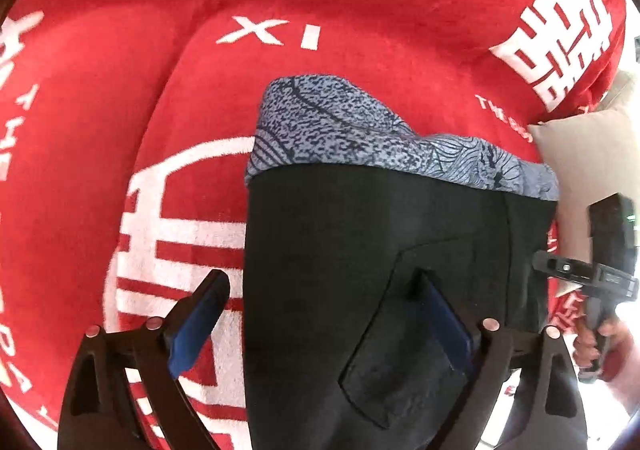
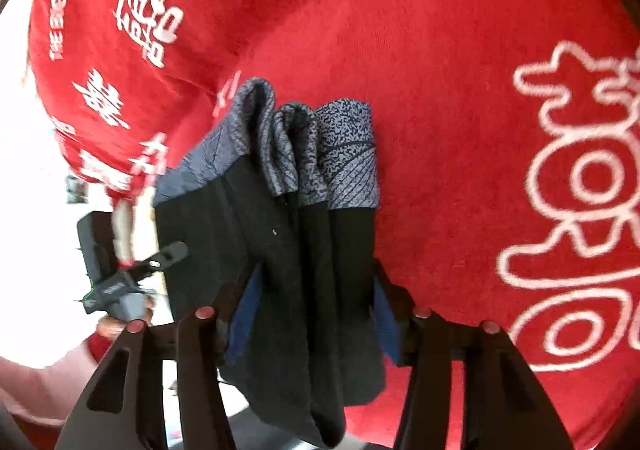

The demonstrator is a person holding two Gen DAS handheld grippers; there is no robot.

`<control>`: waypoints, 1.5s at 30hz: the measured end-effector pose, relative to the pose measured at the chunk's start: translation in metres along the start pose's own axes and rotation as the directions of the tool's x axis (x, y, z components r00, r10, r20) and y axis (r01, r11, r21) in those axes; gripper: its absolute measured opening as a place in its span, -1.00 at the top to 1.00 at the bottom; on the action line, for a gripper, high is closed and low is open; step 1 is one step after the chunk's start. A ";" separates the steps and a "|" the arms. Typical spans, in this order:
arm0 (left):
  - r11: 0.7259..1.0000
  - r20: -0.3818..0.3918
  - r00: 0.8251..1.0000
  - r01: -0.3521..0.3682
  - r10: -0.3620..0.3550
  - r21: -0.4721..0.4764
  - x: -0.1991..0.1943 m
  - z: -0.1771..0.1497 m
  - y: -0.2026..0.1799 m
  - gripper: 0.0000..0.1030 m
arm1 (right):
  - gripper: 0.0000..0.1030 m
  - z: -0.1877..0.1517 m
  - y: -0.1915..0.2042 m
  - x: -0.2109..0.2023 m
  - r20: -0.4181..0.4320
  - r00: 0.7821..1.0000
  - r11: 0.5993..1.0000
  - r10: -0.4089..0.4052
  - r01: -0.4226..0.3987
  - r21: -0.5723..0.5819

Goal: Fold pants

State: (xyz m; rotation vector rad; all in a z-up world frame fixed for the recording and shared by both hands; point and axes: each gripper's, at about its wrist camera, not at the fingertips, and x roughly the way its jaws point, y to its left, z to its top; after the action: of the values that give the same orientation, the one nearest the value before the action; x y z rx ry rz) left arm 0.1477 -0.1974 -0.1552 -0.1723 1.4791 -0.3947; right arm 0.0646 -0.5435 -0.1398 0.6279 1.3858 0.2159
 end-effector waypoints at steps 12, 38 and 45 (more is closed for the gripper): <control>0.960 -0.023 0.959 -0.281 0.282 0.009 -0.044 -0.022 -0.037 -0.99 | -0.55 -0.025 0.008 -0.038 -0.075 0.963 0.965 -0.259 0.261 0.019; 0.909 0.064 0.916 -0.401 0.396 0.118 -0.145 -0.075 -0.107 -0.99 | -1.00 -0.085 0.152 -0.082 0.071 0.879 0.881 -0.472 0.474 -0.008; 0.914 0.045 0.920 -0.392 0.389 0.107 -0.151 -0.087 -0.103 -0.99 | -1.00 -0.091 0.177 -0.083 0.089 0.847 0.848 -0.525 0.529 -0.027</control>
State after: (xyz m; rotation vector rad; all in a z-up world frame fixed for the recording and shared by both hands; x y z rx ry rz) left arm 0.0395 -0.2269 0.0133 0.2102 1.4232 -0.1497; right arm -0.0002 -0.4133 0.0196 0.1889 1.4198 -0.2155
